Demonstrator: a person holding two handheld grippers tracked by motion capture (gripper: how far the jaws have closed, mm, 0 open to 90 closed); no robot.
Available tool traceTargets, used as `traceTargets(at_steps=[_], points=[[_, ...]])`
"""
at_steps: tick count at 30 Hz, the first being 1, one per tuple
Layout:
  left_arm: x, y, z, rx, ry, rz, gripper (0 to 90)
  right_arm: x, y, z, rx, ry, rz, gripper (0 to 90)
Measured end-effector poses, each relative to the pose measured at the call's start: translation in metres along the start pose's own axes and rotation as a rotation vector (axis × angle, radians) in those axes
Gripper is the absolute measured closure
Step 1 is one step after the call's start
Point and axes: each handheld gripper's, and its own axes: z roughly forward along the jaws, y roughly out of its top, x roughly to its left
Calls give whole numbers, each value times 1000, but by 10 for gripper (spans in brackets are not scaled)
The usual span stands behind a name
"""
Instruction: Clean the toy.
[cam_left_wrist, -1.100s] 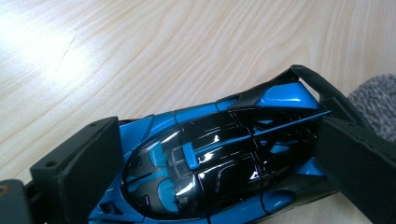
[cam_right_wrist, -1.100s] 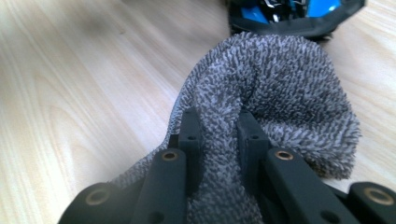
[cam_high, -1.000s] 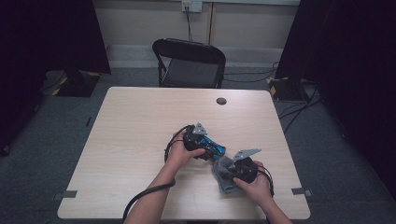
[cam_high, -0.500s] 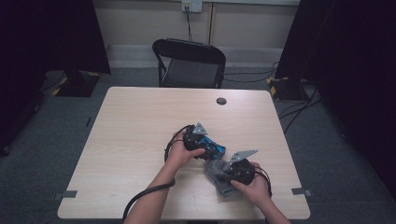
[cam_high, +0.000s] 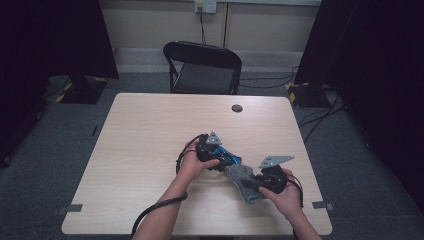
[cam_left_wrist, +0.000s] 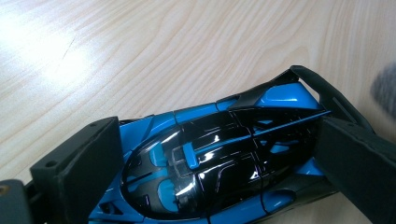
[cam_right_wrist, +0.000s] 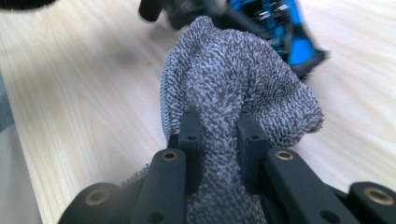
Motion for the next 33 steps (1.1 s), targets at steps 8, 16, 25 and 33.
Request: traceTargets(at_steps=[8,16,25,33], points=[[0,0,0,5,-1,4,12,-23,0,-17,-65,-66,41,753],[0,0,0,6,-2,3,12,-51,-1,-13,-61,-164,89,746],[0,0,0,7,-2,4,12,-78,-1,2,-32,-250,150,735],[-1,1,0,8,-2,4,12,-76,-4,27,22,-267,137,734]])
